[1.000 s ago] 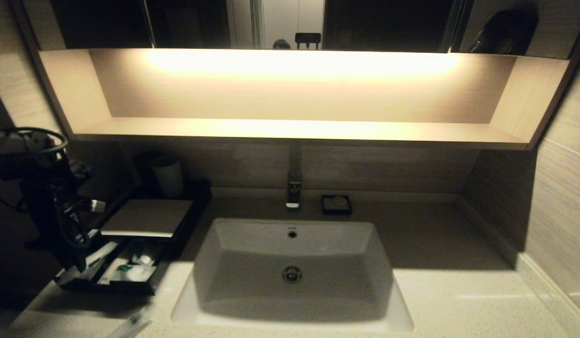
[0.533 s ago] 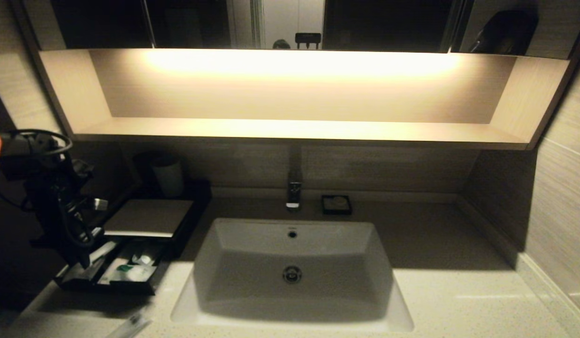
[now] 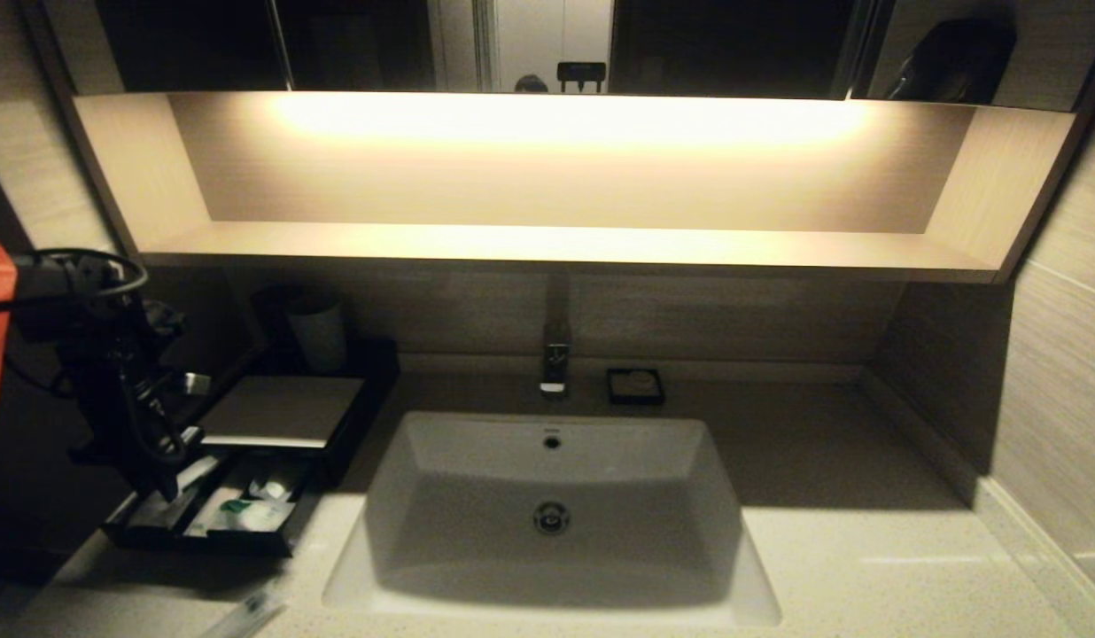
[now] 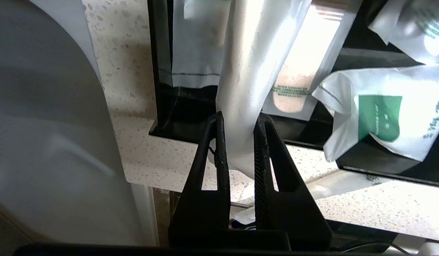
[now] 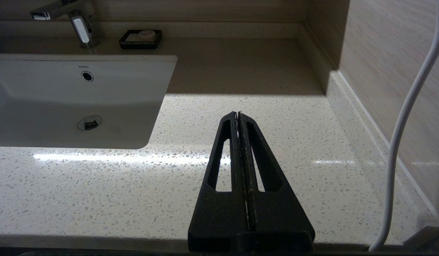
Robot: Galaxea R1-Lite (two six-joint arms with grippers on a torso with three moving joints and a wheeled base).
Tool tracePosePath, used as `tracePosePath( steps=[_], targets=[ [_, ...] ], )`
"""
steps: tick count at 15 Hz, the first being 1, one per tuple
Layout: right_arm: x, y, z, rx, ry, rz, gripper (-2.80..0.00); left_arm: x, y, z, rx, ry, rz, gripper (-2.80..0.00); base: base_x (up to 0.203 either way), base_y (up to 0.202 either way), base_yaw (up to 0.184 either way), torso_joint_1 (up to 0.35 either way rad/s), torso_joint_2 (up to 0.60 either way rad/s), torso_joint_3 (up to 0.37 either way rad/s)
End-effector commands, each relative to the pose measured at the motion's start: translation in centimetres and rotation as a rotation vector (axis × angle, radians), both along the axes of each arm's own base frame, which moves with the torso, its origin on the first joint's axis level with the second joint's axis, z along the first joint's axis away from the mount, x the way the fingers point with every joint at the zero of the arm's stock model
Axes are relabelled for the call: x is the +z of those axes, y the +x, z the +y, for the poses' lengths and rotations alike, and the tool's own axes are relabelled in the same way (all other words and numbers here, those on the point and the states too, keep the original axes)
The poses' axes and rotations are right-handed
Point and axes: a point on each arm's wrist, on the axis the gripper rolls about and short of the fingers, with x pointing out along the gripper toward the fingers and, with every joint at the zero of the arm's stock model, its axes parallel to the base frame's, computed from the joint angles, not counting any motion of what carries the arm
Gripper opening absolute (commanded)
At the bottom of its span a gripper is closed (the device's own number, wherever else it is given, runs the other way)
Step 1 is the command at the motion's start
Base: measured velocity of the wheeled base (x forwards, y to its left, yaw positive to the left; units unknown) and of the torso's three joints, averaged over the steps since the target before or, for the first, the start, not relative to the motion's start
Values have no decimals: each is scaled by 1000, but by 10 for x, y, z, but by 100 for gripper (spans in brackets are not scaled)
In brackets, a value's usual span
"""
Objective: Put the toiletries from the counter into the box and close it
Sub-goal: Place the bathroom toiletry into the drawer
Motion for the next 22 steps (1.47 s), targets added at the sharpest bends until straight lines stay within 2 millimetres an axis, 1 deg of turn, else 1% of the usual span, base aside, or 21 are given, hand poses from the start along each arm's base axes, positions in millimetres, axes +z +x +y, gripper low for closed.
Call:
tracePosePath(
  steps=[1,8,13,22],
  targets=[
    [0,0,0,0,0,0,-280,-3,2,1,-1,-1,2,-280,0,0,0,0,0,0],
    [0,0,0,0,0,0,-280,-12,11,4,15,9,-32,-280,0,0,0,0,0,0],
    [0,0,0,0,0,0,-280,-10,16,5,28,16,-60,-280,0,0,0,0,0,0],
    [0,0,0,0,0,0,-280,-13,20,4,34,17,-76,-280,0,0,0,0,0,0]
  ],
)
